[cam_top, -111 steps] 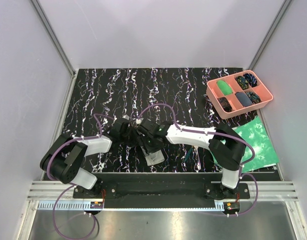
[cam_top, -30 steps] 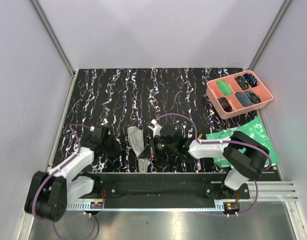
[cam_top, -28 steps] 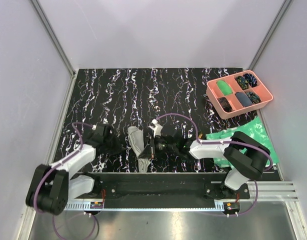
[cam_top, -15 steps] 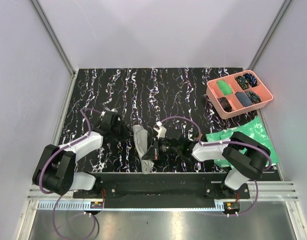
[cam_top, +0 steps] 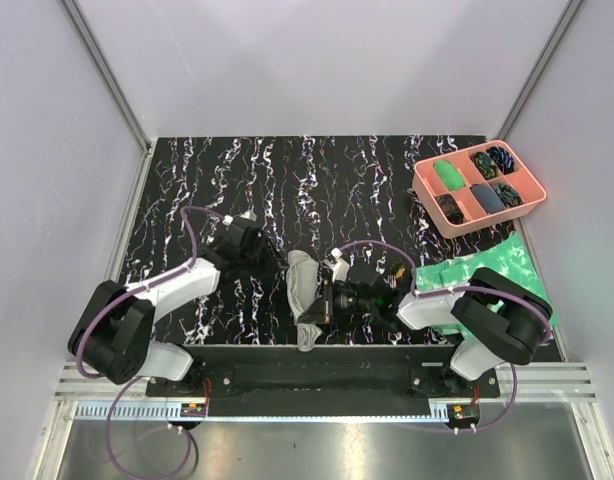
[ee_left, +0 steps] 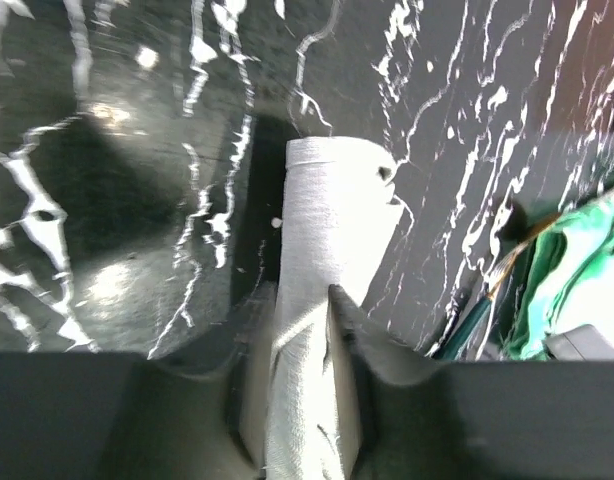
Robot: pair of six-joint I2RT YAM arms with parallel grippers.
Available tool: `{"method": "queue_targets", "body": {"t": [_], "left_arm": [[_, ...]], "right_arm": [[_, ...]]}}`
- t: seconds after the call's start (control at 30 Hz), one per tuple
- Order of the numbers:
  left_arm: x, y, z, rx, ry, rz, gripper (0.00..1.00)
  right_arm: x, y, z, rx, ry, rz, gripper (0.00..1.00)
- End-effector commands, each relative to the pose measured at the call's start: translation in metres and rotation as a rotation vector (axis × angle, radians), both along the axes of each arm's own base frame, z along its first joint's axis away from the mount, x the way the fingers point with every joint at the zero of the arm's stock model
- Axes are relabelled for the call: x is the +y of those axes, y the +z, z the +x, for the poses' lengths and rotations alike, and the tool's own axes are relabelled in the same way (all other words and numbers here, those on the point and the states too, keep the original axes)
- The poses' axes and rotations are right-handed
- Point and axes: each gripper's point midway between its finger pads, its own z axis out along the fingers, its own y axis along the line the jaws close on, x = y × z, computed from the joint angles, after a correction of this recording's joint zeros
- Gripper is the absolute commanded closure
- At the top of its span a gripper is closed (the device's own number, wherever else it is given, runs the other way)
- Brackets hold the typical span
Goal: Fold the napkin into a case and place the utensils inside
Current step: Pick up the smaller rectangle-folded napkin from the center of the board.
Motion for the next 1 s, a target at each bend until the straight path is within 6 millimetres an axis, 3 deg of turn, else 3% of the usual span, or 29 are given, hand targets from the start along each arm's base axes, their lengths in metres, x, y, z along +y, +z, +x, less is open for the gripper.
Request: {"method": "queue_targets", "body": {"t": [0.0,0.13,0.2,0.3,0.5,0.97], "left_arm": [[0.022,0.033,0.019,-0.120,0.056,0.111,0.62],[0.023,0.042,0.021,-0.132,0.015,0.108,0.38],[0.015,0.043,0.021,-0.113,-0.048,0.082,0.33],[0.004,0.024,0.026,-0.034,-0.124,0.082,0.33],[-0.016,0.013,0.033,-0.016,-0.172,0.016,0.37],[-0.030,-0.015,0.020,0.057,-0.197,-0.045,0.41]], "right_arm": [[0.006,0.028,0.008,-0.087,0.034,0.041,1.00],[0.009,0.027,0.008,-0.090,0.058,0.037,1.00],[0.009,0.025,0.006,-0.090,0.067,0.034,1.00],[0.009,0.026,0.007,-0.094,0.071,0.034,1.00],[0.009,0.021,0.006,-0.095,0.081,0.023,1.00],[0.011,0.015,0.006,-0.097,0.096,0.012,1.00]]}}
